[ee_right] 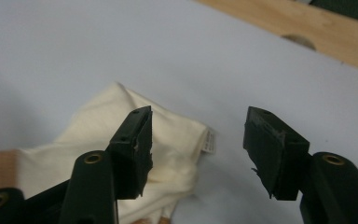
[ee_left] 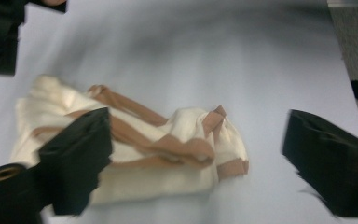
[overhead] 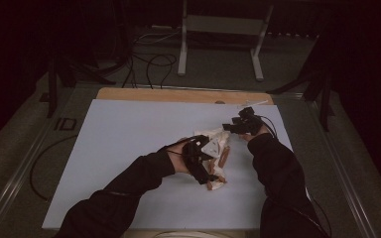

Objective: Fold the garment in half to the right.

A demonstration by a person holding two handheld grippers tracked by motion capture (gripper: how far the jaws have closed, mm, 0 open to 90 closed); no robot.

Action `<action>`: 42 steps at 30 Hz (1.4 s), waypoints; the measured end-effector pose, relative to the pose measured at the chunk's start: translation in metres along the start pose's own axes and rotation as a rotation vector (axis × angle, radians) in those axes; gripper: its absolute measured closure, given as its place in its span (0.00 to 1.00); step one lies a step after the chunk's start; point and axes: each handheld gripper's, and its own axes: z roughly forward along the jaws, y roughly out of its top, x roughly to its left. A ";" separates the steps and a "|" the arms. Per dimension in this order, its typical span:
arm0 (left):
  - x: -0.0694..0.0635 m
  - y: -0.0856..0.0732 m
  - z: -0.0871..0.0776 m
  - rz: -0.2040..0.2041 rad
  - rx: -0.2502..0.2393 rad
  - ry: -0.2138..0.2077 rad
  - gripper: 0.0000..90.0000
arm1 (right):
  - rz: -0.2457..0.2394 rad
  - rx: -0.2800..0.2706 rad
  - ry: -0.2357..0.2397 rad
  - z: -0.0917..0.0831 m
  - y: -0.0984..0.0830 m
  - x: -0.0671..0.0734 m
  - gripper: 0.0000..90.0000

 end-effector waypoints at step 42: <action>-0.036 -0.161 -0.050 -0.402 -0.200 0.220 0.00 | -0.133 0.054 -0.020 -0.021 -0.020 0.080 0.98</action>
